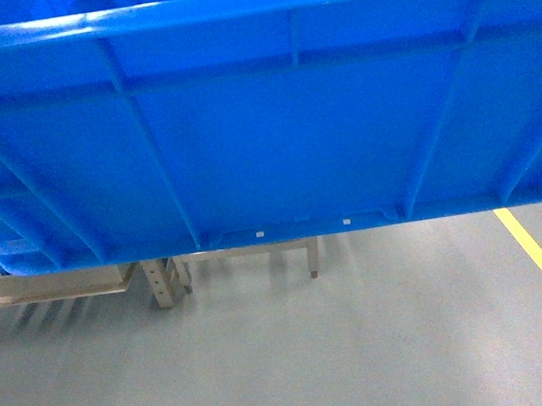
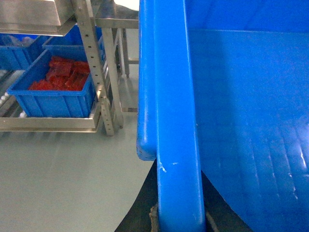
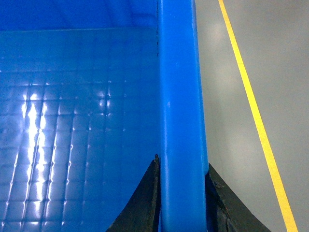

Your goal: Place box next to blue box on left shelf

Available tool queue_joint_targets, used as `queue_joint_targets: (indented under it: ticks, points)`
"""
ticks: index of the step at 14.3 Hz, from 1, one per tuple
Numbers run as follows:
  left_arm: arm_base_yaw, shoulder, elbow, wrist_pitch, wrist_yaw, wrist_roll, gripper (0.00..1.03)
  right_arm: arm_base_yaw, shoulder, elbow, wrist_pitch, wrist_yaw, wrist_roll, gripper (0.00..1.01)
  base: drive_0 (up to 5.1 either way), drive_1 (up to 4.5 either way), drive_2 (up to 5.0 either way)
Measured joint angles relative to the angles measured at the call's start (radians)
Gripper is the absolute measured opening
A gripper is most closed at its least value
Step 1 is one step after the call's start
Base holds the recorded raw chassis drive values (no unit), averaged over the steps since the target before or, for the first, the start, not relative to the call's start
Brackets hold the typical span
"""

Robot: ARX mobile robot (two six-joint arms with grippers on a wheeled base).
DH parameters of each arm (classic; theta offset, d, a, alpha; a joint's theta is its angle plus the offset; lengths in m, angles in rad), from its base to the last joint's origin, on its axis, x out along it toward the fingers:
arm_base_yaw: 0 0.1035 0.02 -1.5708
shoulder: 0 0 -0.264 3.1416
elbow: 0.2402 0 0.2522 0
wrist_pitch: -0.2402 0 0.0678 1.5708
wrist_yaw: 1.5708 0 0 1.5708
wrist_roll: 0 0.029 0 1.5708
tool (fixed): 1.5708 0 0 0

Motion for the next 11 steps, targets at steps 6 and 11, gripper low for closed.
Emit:
queue_joint_targets:
  ticks: [6,11]
  points:
    - [0.002,-0.001,0.0,-0.003,0.0,0.0,0.06,0.0,0.002,0.0,0.0,-0.003,0.0,0.18,0.0,4.37,-4.3]
    - [0.002,0.005,0.0,0.007,0.0,-0.002,0.06,0.0,0.002,0.0,0.013,-0.004,-0.003,0.18,0.0,2.6,-2.6]
